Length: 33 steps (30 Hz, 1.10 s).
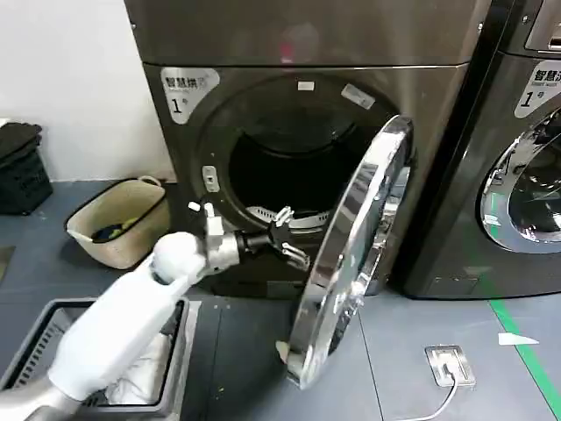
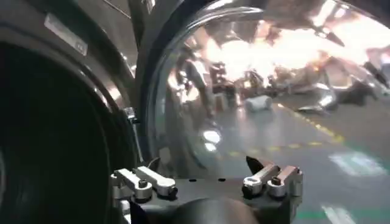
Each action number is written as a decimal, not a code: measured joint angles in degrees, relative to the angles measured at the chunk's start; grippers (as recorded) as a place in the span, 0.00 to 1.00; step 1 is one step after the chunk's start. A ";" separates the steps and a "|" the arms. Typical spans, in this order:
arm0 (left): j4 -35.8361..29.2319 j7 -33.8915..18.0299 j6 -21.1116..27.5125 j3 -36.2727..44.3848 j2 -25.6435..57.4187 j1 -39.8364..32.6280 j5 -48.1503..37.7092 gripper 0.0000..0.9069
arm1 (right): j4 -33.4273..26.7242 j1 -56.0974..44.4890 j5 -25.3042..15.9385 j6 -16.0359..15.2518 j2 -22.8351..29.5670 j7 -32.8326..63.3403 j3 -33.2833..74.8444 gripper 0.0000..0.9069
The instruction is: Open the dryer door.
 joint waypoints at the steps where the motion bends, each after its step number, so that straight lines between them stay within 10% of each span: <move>1: 0.10 -0.29 -0.01 0.20 -0.41 0.02 0.33 1.00 | -0.72 0.12 -0.01 -0.80 0.80 0.82 0.92 1.00; 17: 3.31 -7.66 -3.38 4.71 -7.42 -1.92 6.13 1.00 | -9.30 0.74 -6.40 -11.88 7.49 14.04 10.17 1.00; 33: 7.69 -16.00 -6.42 10.48 -16.54 -3.34 12.70 1.00 | -18.99 1.67 -9.21 -13.21 8.96 19.90 14.58 1.00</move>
